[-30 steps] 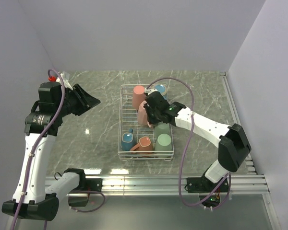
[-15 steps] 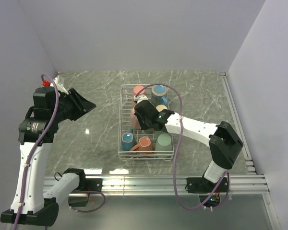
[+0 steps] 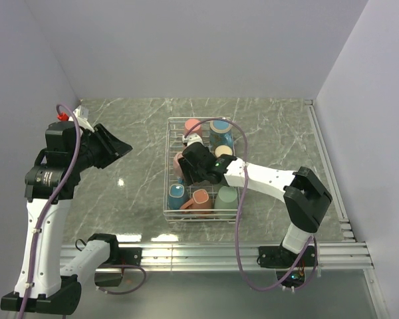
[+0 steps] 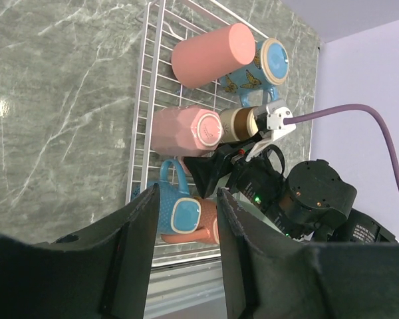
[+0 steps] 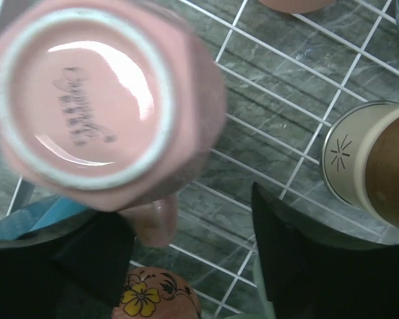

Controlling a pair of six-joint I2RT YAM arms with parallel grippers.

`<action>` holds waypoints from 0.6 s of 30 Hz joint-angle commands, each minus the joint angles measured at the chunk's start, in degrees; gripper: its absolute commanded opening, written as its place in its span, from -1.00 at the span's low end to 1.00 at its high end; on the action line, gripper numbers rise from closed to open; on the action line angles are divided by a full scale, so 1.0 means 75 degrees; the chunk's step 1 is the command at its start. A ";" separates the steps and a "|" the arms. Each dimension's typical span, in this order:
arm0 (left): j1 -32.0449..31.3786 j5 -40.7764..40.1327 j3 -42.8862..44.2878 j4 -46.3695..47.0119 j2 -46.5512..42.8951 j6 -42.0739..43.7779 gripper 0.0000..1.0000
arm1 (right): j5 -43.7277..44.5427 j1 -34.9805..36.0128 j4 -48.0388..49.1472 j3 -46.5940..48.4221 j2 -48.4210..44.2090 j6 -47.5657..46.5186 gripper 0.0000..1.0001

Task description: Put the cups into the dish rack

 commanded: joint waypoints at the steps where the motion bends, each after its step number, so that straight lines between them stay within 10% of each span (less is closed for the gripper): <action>1: 0.0019 -0.0067 -0.0066 0.0184 -0.0140 0.0052 -0.11 | 0.0305 -0.0005 0.0113 0.0407 -0.0026 -0.0009 0.51; 18: 0.0019 -0.0383 0.0308 0.0172 0.0152 0.0286 -0.11 | -0.0069 0.0100 -0.1223 0.1837 -0.2483 0.0096 0.57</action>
